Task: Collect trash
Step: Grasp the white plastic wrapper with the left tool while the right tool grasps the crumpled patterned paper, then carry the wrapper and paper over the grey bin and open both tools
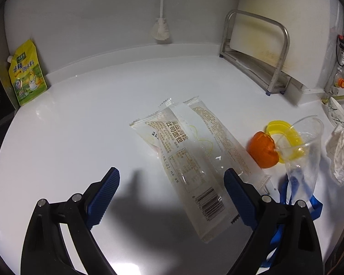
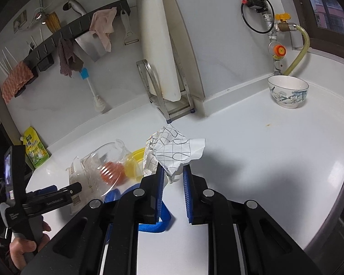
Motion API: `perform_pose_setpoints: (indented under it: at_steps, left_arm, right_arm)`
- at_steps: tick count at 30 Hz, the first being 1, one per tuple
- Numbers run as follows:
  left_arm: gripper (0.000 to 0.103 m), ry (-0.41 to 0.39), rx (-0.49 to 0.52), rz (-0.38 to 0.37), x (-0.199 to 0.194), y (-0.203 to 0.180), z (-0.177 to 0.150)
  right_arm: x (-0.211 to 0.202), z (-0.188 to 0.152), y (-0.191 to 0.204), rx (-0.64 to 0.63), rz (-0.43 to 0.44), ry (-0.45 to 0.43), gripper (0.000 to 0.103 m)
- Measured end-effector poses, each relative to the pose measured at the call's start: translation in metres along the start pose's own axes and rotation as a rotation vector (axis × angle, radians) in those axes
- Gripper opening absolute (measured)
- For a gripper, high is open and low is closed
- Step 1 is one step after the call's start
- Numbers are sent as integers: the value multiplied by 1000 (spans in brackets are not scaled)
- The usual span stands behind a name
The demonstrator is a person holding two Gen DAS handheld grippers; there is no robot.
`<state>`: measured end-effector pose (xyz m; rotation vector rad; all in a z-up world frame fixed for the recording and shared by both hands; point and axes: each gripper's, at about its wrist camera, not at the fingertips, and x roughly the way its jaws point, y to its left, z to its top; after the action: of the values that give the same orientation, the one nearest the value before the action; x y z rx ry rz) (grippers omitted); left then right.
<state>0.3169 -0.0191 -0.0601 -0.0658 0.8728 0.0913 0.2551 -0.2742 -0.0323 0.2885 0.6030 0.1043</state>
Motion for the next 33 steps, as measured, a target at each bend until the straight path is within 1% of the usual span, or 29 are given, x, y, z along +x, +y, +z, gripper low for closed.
perform_pose_setpoints:
  at_steps: [5, 6, 7, 9, 10, 12, 13, 14, 15, 16, 18, 19, 23, 28, 33]
  left_arm:
    - [91, 13, 14, 33, 9, -8, 3]
    - [90, 11, 20, 34, 10, -10, 3]
    - [87, 14, 26, 36, 11, -12, 3]
    - [76, 40, 33, 18, 16, -14, 1]
    - [66, 55, 35, 8, 19, -15, 0]
    - [57, 54, 38, -2, 18, -15, 0]
    - [50, 53, 43, -9, 17, -16, -1]
    - [46, 51, 49, -11, 17, -17, -1]
    - [44, 47, 55, -8, 16, -18, -1]
    - [36, 44, 56, -11, 15, -18, -1]
    - [27, 42, 50, -28, 13, -16, -2]
    - [15, 41, 48, -39, 12, -16, -2]
    - [8, 23, 55, -49, 4, -16, -3]
    - [7, -6, 62, -53, -12, -6, -4]
    - [7, -35, 80, -37, -32, 12, -6]
  right_arm:
    - [-1, 0, 2, -12, -5, -1, 16]
    - [-1, 0, 2, -15, -6, -1, 16]
    - [-1, -1, 2, -15, -6, -1, 16]
    - [0, -1, 2, -12, -5, 0, 16]
    - [0, -1, 1, -11, -5, 0, 16]
    - [-1, 0, 1, -11, -6, 0, 16]
    - [-1, 0, 1, -11, -5, 0, 16]
    - [-1, -1, 1, -12, -7, 0, 16]
    - [0, -1, 1, -13, -7, 1, 16]
    - [0, -1, 1, -13, -7, 3, 16]
    - [1, -1, 2, -13, -5, 7, 16]
    - [1, -1, 2, -13, -4, 7, 16]
    - [1, -1, 2, -16, -5, 8, 16]
    - [0, -2, 3, -22, -7, 5, 16]
    - [-5, -4, 8, -36, -11, -6, 16]
